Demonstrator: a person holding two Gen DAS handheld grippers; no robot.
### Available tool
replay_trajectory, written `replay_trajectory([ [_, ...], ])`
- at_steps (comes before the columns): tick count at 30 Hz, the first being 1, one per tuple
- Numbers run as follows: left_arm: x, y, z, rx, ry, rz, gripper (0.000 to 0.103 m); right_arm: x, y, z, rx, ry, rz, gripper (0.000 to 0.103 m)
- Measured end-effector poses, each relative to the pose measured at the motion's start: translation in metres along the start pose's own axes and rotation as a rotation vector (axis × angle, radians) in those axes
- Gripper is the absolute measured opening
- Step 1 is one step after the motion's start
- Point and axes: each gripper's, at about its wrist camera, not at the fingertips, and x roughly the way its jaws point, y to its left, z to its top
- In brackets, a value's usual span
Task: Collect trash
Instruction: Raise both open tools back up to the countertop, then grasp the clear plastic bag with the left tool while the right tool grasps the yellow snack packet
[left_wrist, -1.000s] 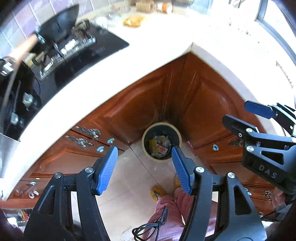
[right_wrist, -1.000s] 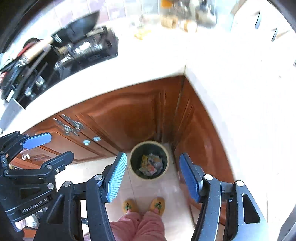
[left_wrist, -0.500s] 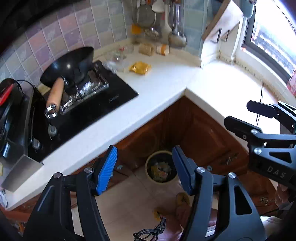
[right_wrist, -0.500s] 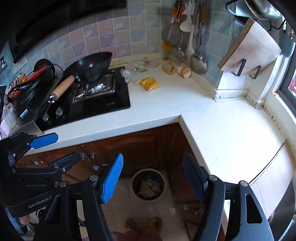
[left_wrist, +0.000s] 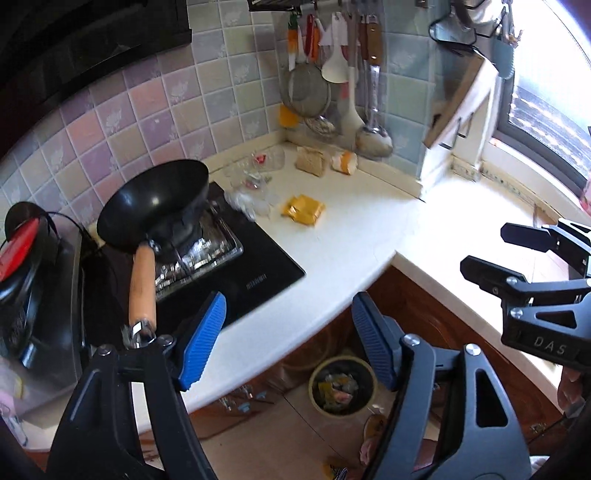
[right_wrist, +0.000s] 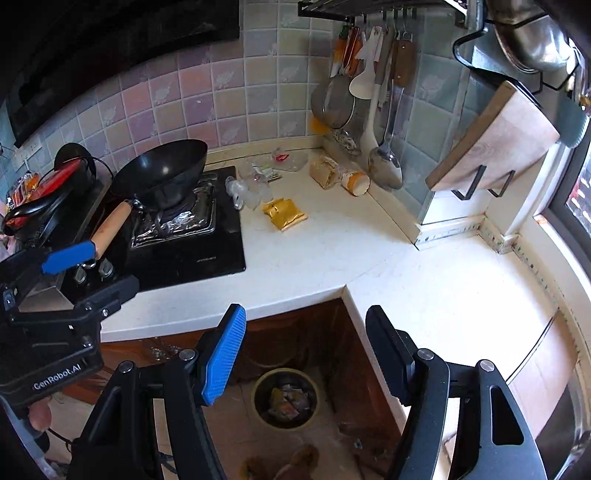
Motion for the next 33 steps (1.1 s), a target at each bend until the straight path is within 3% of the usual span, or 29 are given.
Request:
replay_trajectory([
  [9, 0.101, 0.032, 0.07, -0.081, 0.044, 0.032, 0.069, 0.109, -0.019, 0.084, -0.035, 0.034, 0.084, 0.068],
  [18, 0.222, 0.049, 0.12, -0.193, 0.107, 0.07, 0.069, 0.273, -0.033, 0.168, -0.135, 0.132, 0.174, 0.069],
  [27, 0.302, 0.052, 0.133, -0.177, 0.201, 0.096, 0.069, 0.406, -0.012, 0.182, -0.176, 0.257, 0.24, 0.069],
  [33, 0.335, 0.066, 0.138, -0.215, 0.247, 0.092, 0.069, 0.449, 0.004, 0.171, -0.241, 0.331, 0.272, 0.069],
])
